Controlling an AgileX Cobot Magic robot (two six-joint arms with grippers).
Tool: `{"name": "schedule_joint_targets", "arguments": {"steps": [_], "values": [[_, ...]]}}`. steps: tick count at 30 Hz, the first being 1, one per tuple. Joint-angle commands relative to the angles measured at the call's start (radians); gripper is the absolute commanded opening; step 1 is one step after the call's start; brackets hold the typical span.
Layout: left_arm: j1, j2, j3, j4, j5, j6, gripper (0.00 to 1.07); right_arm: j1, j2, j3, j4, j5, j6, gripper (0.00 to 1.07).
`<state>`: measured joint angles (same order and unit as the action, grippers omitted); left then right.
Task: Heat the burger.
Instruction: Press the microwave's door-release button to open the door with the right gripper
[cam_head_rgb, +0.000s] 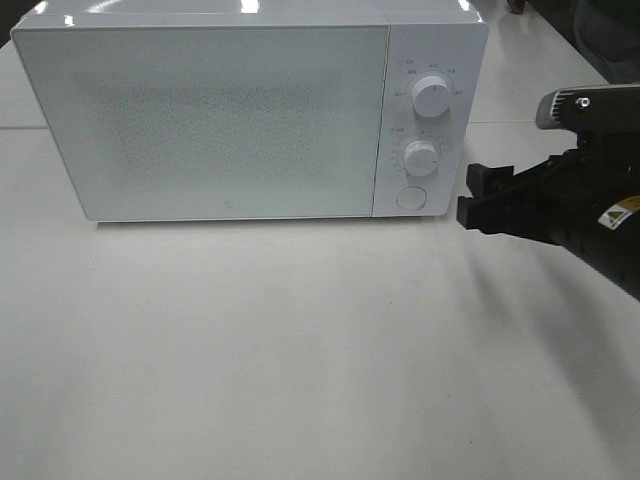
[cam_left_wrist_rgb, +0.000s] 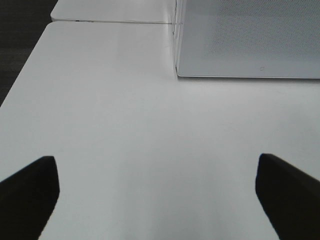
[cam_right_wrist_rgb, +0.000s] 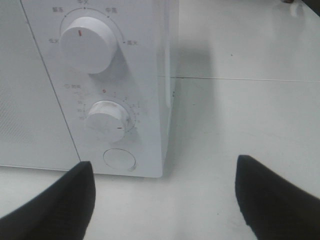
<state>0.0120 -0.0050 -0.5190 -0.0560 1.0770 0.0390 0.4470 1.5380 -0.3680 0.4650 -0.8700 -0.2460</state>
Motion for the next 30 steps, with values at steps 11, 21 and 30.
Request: {"name": "schedule_joint_targets", "arguments": {"steps": [11,21,30], "values": [[0.003,-0.016,0.004,-0.009,-0.009,0.004,1.0,0.297,0.161,-0.043,0.303,-0.132,-0.034,0.76],[0.003,-0.016,0.004,-0.009,-0.009,0.004,1.0,0.342,0.188,-0.084,0.339,-0.114,-0.013,0.76],[0.003,-0.016,0.004,-0.009,-0.009,0.004,1.0,0.342,0.188,-0.084,0.339,-0.11,0.447,0.65]]}}
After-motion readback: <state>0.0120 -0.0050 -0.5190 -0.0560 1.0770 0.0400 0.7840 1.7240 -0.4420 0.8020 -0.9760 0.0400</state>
